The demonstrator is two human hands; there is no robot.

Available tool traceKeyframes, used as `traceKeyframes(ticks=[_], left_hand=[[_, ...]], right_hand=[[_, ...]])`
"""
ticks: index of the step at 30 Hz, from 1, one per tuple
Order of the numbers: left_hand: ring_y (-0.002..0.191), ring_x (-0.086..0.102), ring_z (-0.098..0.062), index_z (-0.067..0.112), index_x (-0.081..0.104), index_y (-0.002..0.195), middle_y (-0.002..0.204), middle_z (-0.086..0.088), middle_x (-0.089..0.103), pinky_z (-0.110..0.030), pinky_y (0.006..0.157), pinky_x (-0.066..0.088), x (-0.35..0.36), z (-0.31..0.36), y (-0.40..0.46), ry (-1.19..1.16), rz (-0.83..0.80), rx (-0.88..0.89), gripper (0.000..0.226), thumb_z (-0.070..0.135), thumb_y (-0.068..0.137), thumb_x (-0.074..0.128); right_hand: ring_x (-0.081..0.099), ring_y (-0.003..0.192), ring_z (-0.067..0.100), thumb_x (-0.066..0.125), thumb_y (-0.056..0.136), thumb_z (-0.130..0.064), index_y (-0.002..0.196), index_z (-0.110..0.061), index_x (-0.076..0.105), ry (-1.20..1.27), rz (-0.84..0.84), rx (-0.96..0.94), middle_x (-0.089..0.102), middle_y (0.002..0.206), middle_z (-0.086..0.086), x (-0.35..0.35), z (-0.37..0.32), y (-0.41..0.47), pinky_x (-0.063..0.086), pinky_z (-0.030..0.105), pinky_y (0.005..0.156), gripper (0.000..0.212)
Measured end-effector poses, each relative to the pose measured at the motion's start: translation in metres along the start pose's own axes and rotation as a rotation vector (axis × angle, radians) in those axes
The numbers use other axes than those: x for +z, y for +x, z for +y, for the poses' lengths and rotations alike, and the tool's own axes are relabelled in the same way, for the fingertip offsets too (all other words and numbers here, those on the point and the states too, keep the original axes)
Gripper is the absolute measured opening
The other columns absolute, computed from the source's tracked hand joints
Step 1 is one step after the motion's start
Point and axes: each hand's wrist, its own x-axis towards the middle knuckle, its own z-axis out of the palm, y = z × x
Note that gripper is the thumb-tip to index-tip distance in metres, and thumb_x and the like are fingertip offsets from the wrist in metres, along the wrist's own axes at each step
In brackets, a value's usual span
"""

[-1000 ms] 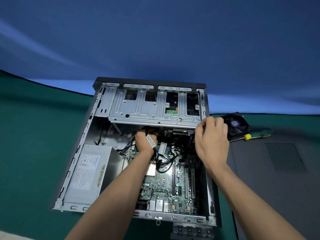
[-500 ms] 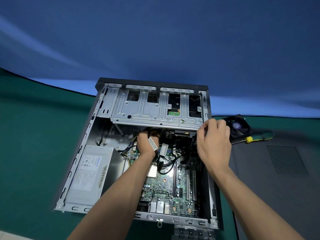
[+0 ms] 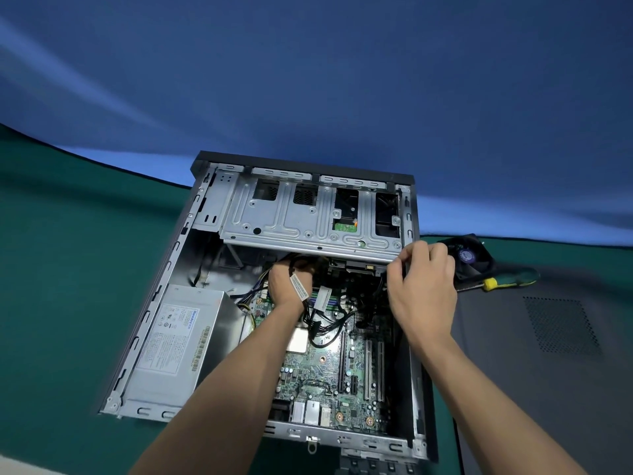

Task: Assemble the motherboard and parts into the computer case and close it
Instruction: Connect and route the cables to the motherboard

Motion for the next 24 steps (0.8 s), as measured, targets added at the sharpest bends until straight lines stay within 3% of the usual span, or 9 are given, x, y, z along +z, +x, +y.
traceKeyframes(ticks=[5, 9, 14, 24], left_hand=[[0.078, 0.065, -0.033, -0.004, 0.07, 0.082, 0.083, -0.02, 0.07, -0.039, 0.07, 0.054, -0.0027, 0.0009, 0.0016, -0.003, -0.035, -0.039, 0.011, 0.006, 0.08, 0.068], [0.073, 0.064, -0.03, 0.007, 0.062, 0.064, 0.08, -0.019, 0.069, -0.036, 0.065, 0.053, -0.003, 0.0004, 0.0022, 0.027, -0.043, -0.06, 0.016, 0.005, 0.079, 0.068], [0.078, 0.064, -0.03, -0.003, 0.07, 0.081, 0.085, -0.018, 0.069, -0.035, 0.07, 0.053, -0.0031, 0.0008, 0.0031, 0.016, -0.024, -0.06, 0.011, 0.008, 0.078, 0.07], [0.066, 0.062, -0.026, -0.002, 0.069, 0.074, 0.075, -0.019, 0.068, -0.034, 0.059, 0.051, 0.0006, -0.0008, -0.0012, 0.049, -0.039, -0.022, 0.015, 0.011, 0.081, 0.066]], right_hand=[[0.034, 0.096, 0.02, 0.049, 0.091, -0.02, 0.096, -0.012, 0.051, 0.0, -0.001, 0.003, 0.035, 0.097, -0.002, 0.0003, -0.0006, 0.0003, 0.032, 0.032, 0.064, 0.01], [0.029, 0.091, 0.016, 0.049, 0.091, -0.02, 0.095, -0.012, 0.051, -0.003, 0.005, -0.001, 0.035, 0.096, -0.001, 0.0008, -0.0002, 0.0005, 0.032, 0.032, 0.064, 0.009], [0.026, 0.089, 0.014, 0.049, 0.091, -0.02, 0.094, -0.013, 0.05, -0.005, 0.014, -0.005, 0.036, 0.096, -0.001, 0.0018, 0.0001, 0.0004, 0.03, 0.031, 0.064, 0.008], [0.027, 0.089, 0.016, 0.05, 0.09, -0.019, 0.093, -0.011, 0.05, -0.03, 0.02, -0.015, 0.035, 0.095, 0.0, 0.0024, -0.001, 0.0002, 0.03, 0.032, 0.065, 0.008]])
